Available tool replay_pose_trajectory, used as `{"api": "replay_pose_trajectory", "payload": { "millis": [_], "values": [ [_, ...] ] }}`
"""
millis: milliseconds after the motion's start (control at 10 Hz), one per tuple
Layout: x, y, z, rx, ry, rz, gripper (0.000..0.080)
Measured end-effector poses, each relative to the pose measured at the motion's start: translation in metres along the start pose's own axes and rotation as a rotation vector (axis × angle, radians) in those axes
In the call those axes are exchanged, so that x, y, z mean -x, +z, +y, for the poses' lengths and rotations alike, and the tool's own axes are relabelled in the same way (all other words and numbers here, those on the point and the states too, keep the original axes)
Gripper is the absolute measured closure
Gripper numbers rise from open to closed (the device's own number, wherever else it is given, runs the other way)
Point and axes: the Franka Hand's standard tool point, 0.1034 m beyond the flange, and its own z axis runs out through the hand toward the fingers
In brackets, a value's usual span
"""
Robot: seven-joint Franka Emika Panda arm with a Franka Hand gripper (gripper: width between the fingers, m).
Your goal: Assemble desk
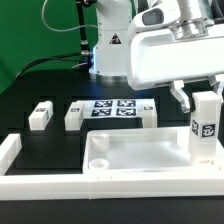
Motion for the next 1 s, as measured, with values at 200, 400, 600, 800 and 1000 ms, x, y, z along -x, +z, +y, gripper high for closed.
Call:
{"api": "replay_pose_trajectory", "payload": {
  "millis": [200,400,600,800,1000],
  "values": [
    [-0.0006,0.0001,0.0002,0.002,0.0,0.008,0.0511],
    [-0.0006,0.0002,0.0002,0.002,0.001,0.008,0.0511],
    [-0.0006,0.0003,0.0003,0.002,0.001,0.008,0.0227],
    [-0.0005,0.0003,0.0002,0.002,0.001,0.008,0.0166],
    [-0.0005,0.0003,0.0002,0.002,0.001,0.008,0.0155]
  ]
}}
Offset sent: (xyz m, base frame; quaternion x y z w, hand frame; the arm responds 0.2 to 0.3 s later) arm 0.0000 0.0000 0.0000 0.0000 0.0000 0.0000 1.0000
